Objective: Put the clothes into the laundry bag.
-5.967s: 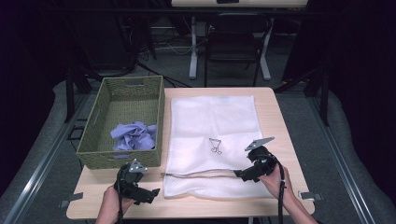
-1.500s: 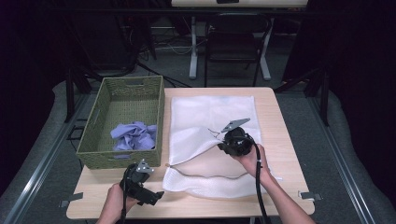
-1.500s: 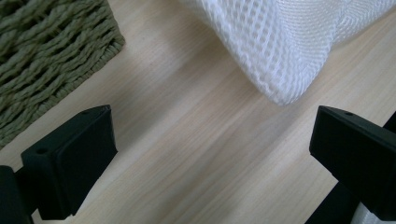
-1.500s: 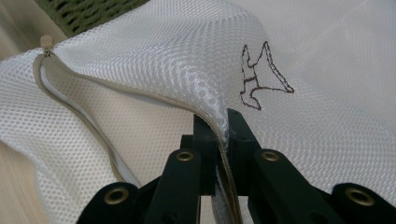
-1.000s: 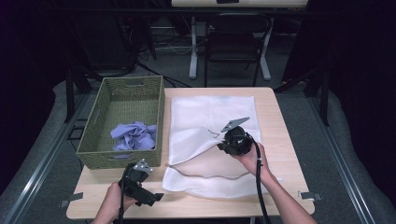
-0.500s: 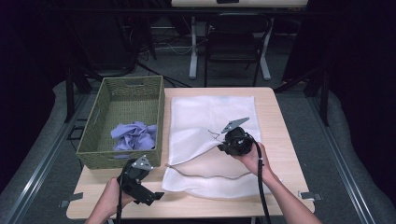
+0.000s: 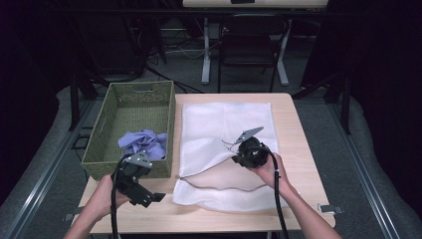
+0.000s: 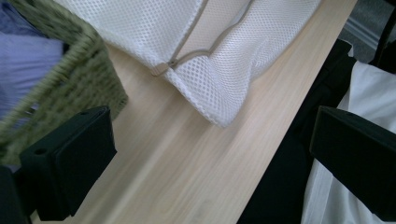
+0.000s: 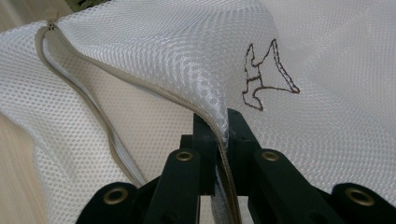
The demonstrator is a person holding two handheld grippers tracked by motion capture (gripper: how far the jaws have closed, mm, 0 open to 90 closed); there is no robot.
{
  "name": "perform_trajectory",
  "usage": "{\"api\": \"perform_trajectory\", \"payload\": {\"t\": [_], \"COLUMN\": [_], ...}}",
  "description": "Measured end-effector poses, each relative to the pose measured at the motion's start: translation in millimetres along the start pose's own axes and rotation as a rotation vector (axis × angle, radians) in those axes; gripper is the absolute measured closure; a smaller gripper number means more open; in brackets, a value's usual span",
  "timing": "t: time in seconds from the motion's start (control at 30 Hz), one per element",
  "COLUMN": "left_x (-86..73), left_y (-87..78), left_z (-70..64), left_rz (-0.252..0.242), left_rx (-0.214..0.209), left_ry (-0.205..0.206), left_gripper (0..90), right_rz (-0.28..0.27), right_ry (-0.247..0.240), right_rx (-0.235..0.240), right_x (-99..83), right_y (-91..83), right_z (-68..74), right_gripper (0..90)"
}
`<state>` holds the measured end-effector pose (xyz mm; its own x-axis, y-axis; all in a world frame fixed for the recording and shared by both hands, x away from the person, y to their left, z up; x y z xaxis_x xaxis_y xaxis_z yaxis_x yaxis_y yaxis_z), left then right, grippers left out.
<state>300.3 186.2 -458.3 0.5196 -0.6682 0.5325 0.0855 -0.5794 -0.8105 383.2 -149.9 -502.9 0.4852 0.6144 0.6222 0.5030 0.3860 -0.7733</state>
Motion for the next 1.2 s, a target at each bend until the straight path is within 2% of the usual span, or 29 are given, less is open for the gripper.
{"api": "perform_trajectory", "payload": {"t": [0.17,0.27,0.37,0.4,0.5,0.6,0.7,0.73,0.8,0.83,0.93,1.0,1.1,1.2], "left_x": [18.0,24.4,31.0,33.5,38.7,43.9,47.6,48.6,50.2,50.3,49.2,49.0,51.3,52.6], "left_y": [-16.0,-24.2,-30.6,-32.1,-37.1,-40.9,-43.6,-44.6,-45.7,-45.0,-41.0,-39.5,-38.3,-31.1], "left_z": [10.0,18.2,26.5,30.3,41.3,50.5,59.6,63.9,72.5,77.4,89.4,99.5,108.6,117.2], "left_rz": [0.011,0.020,0.015,0.027,0.043,0.048,0.097,0.100,0.106,0.104,0.143,0.134,0.138,0.172], "left_rx": [0.026,0.043,0.054,0.072,0.092,0.109,0.149,0.144,0.165,0.160,0.178,0.173,0.154,0.154], "left_ry": [0.009,0.015,0.008,0.012,0.024,0.022,0.043,0.041,0.030,0.025,0.026,0.009,-0.004,-0.010], "left_gripper": [0.1,0.0,0.0,0.1,0.0,0.0,0.0,0.0,0.0,0.0,0.0,0.0,0.0,0.0], "right_rz": [0.002,-0.006,-0.009,-0.005,-0.010,-0.004,-0.008,-0.012,-0.014,-0.010,-0.010,-0.019,-0.014,-0.015], "right_ry": [0.004,-0.016,-0.002,0.004,-0.018,0.000,-0.014,-0.014,-0.008,-0.006,-0.018,-0.024,-0.007,-0.014], "right_rx": [0.003,-0.001,0.006,0.006,0.003,0.003,-0.004,-0.004,-0.003,-0.003,-0.007,-0.005,0.005,-0.001], "right_x": [-0.7,-0.1,0.7,0.4,1.0,0.8,0.9,1.1,1.0,0.6,0.8,1.3,1.1,1.3], "right_y": [0.4,-1.8,-0.2,-0.4,-0.8,0.1,-2.9,-3.3,-2.6,-2.6,-5.5,-5.2,-3.2,-5.0], "right_z": [-0.8,0.1,-1.8,-1.3,-0.7,-0.9,0.8,0.3,-1.0,-0.5,1.6,0.5,-0.9,0.3], "right_gripper": [85.2,85.3,85.3,85.3,85.3,85.3,85.3,85.3,85.3,85.3,85.3,85.3,85.3,85.3]}}
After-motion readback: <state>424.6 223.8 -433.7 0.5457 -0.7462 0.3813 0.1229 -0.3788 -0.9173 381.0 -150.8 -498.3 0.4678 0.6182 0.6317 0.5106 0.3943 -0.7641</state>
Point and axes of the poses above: each handheld gripper's, and its own axes: y roughly forward along the jaws, x roughly out of its top, z roughly to its left, the point moved 2 cm from there along y, roughly forward along the jaws, and after that the axes turned 8 degrees about -x, right-handed, at the moved point
